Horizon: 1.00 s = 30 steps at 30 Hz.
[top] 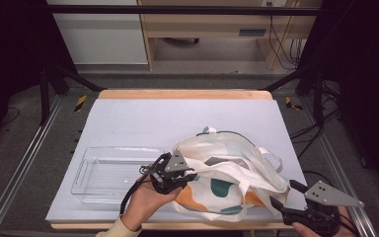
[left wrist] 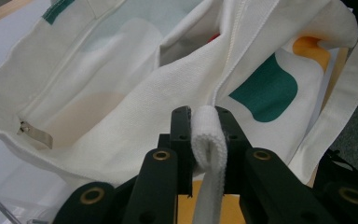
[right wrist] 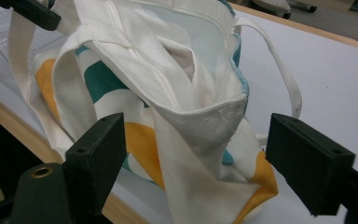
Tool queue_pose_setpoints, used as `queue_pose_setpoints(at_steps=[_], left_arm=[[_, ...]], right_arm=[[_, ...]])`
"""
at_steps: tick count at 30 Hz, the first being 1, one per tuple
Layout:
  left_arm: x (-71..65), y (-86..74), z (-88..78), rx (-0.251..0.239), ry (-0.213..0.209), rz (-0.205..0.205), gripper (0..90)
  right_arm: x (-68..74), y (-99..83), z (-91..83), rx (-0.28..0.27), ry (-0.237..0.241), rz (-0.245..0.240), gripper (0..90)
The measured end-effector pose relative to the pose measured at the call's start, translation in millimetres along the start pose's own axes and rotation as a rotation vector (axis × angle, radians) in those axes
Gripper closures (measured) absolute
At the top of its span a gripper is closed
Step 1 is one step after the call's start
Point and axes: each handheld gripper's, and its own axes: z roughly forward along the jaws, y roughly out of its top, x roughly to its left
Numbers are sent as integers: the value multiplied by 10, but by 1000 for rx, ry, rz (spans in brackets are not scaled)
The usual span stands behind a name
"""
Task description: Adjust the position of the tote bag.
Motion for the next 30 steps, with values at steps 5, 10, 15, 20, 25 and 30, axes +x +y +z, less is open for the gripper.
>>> queue_pose_setpoints(at_steps=[5, 10, 15, 20, 25, 30], left_arm=[[-11, -17, 12, 1, 0, -1, 797], [-18, -41, 19, 4, -3, 2, 797], [-40, -73, 22, 5, -2, 6, 797], [-75, -127, 6, 6, -3, 14, 796], [-95, -154, -10, 5, -4, 17, 796], [-131, -191, -9, 10, -4, 25, 796]], right_arm=[[47, 121, -130, 3, 17, -6, 161], [116, 304, -243, -15, 34, -44, 155], [139, 469, -260, -18, 27, -65, 156], [57, 727, -103, 10, 26, -66, 162], [-28, 891, 90, 40, 28, -64, 169], [-125, 1073, 387, 79, 33, -72, 186]])
